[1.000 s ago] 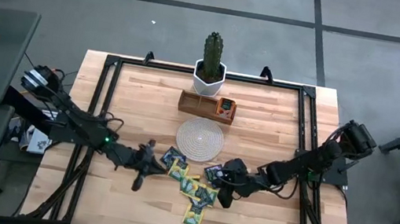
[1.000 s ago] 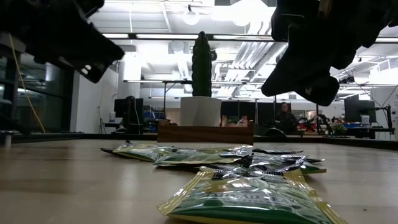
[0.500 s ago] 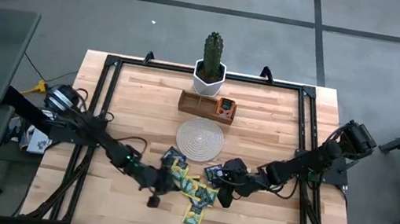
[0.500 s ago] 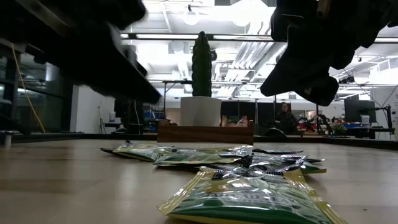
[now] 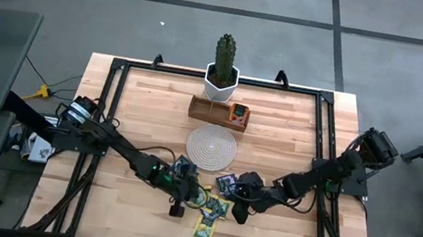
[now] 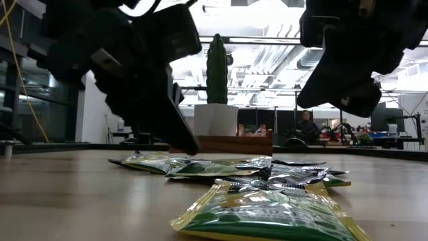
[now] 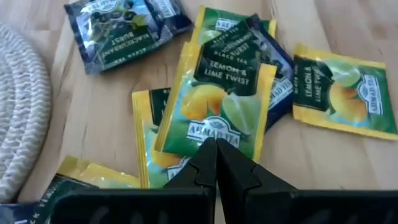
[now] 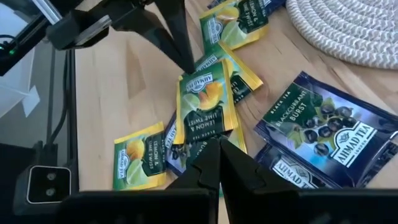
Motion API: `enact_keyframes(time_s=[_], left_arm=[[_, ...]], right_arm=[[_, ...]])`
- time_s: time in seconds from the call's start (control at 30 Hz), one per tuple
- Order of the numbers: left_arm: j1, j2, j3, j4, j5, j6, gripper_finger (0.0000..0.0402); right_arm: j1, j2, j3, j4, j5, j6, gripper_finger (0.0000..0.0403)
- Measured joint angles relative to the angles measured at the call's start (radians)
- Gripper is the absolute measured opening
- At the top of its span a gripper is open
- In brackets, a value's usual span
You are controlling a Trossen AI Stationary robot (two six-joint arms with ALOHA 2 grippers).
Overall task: Pick & Place Tea
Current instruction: Put the yellow tea bag into the middle section of the wooden organizer
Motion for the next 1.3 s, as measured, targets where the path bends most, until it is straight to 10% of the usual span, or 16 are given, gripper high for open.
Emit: enact_keyframes(time_s=[0.97,1.3], left_arm=[[0.006,0.066,0.008,0.013,0.042,-0.043,0.0],[0.019,0.067,0.006,-0.003,0.029,-0.041,0.0]], right_arm=[[0.008,0.0,0.0,0.004,-0.043,0.112,0.0003],[-0.038,0.017,0.0,0.135,-0.067,0.269,0.0095]])
